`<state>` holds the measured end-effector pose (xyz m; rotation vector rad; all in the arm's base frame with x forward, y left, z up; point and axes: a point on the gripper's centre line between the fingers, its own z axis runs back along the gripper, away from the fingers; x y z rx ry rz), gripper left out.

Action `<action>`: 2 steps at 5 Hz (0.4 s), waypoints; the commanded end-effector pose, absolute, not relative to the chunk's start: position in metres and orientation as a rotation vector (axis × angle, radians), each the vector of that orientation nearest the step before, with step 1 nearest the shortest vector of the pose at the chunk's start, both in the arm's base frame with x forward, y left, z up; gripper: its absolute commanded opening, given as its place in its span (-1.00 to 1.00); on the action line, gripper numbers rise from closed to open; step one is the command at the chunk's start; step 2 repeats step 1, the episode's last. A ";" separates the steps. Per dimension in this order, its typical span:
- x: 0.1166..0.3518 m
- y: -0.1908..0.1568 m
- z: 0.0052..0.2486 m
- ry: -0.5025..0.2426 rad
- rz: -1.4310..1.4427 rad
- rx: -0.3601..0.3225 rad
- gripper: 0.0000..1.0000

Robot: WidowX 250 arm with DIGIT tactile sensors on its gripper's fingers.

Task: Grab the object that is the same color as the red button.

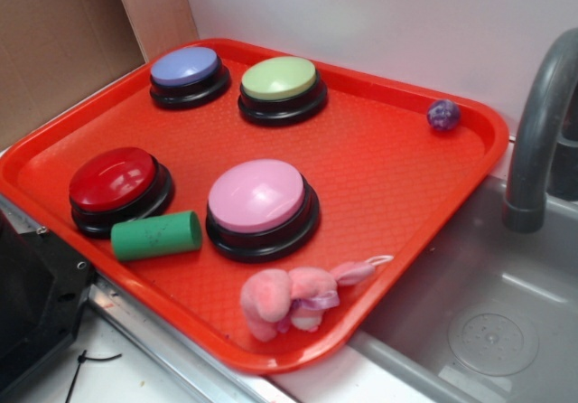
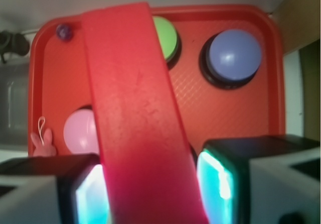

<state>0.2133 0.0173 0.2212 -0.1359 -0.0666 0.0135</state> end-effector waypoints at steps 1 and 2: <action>0.247 0.018 0.228 -0.102 0.083 -0.077 -1.00; 0.247 0.018 0.228 -0.102 0.083 -0.077 -1.00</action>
